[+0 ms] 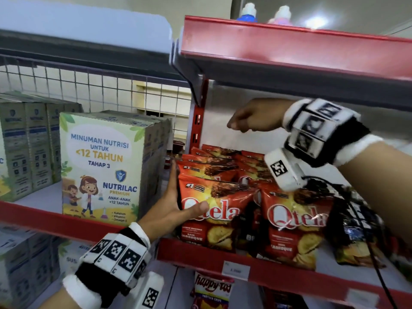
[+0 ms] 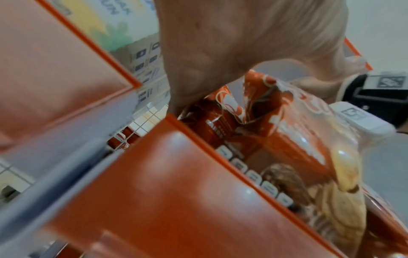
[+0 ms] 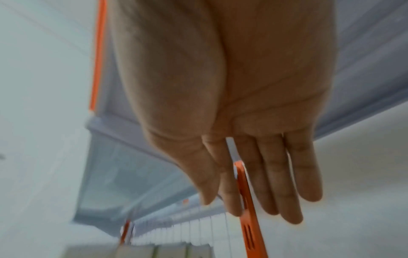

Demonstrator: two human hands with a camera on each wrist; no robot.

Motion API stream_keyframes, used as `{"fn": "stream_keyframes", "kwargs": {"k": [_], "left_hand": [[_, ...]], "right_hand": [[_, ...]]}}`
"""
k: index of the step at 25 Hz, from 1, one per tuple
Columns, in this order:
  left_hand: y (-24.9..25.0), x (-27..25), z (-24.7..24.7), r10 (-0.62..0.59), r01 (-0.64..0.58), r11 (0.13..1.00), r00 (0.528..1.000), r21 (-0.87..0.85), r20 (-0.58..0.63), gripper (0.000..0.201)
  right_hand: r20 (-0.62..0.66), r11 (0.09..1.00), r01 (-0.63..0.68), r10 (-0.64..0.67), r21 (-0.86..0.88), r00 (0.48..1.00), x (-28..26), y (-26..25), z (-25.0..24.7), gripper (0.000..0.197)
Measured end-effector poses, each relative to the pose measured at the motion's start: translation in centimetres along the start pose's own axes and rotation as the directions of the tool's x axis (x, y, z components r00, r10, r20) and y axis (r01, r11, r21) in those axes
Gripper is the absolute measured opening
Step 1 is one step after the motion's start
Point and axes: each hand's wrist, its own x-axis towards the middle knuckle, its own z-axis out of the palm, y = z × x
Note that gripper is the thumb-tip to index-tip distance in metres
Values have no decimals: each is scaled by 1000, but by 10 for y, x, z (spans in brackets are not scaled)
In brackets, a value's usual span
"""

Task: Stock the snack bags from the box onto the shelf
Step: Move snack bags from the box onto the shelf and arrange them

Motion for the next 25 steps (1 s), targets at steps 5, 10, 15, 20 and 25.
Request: {"fn": "stream_keyframes", "kwargs": {"k": [5,10,15,20,25], "left_hand": [[0,-12,18,47,-36,993,995,115,-91,129],[0,-7,16,46,-30,994,986,103,-158,98],[5,0,13,-40,59,991,988,120,-152,95],[6,-4,13,-66,84,991,983,100,-171,101],[1,0,16,-50,79,990,970,116,-236,95]], "right_hand": [[-230,983,-50,91,176,969,-119,56,26,74],[40,849,-238,250,472,968,-173,95,114,135],[-103,625,-131,324,769,940,-161,93,163,146],[-264,630,-13,345,776,901,-150,75,179,145],[-427,676,95,345,731,836,-149,70,188,133]]}}
